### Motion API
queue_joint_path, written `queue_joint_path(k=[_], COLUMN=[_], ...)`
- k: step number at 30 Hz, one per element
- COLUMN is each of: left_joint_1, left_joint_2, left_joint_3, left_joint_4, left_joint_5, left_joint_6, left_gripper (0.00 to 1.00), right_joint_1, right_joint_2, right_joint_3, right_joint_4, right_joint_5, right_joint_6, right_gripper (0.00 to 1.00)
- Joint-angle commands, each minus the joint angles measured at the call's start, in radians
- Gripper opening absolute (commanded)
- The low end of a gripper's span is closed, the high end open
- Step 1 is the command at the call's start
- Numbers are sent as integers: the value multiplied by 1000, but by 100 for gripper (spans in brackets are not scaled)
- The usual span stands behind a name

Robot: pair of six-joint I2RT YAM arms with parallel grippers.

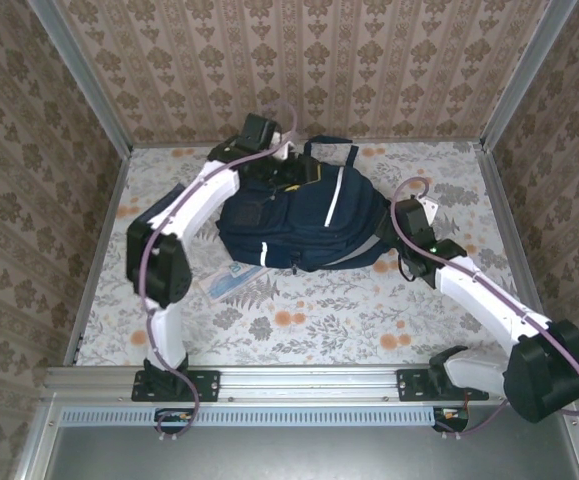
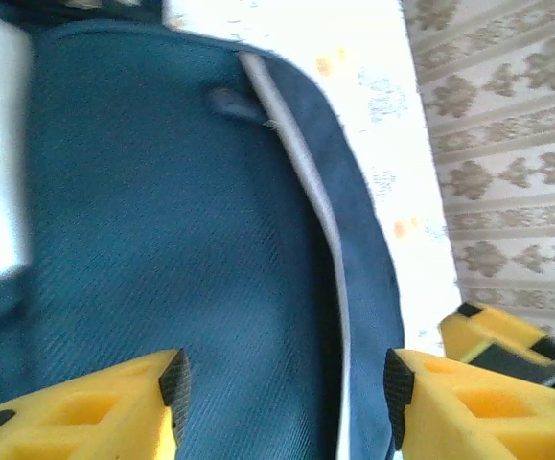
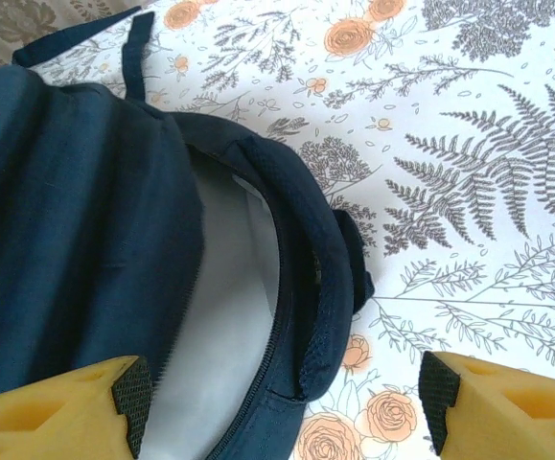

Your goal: Pack the student bag

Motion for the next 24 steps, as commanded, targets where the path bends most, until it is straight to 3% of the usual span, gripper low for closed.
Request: queue_joint_path(k=[1, 7, 12, 18, 24], left_joint_1=[51, 204, 383, 575, 622], left_joint_2=[-220, -548, -766, -779, -701], left_joint_3=[-160, -582, -917, -1152, -1229], left_joint_4=[56, 68, 73, 194, 349], left_joint_5=[-183, -265, -259, -159, -76], left_joint_6=[-35, -176, -260, -263, -238], left_gripper=[60, 67, 76, 77, 77], right_joint_1=[19, 87, 111, 133, 154], right_joint_2=[-34, -70, -110, -109, -101], right_joint_3=[0, 8, -1, -12, -22], right_joint_4=[-17, 1, 31, 83, 100], right_joint_5=[-39, -98, -232, -391, -443], right_joint_6=[-81, -128, -143, -130, -128], right_gripper=[76, 76, 76, 76, 76])
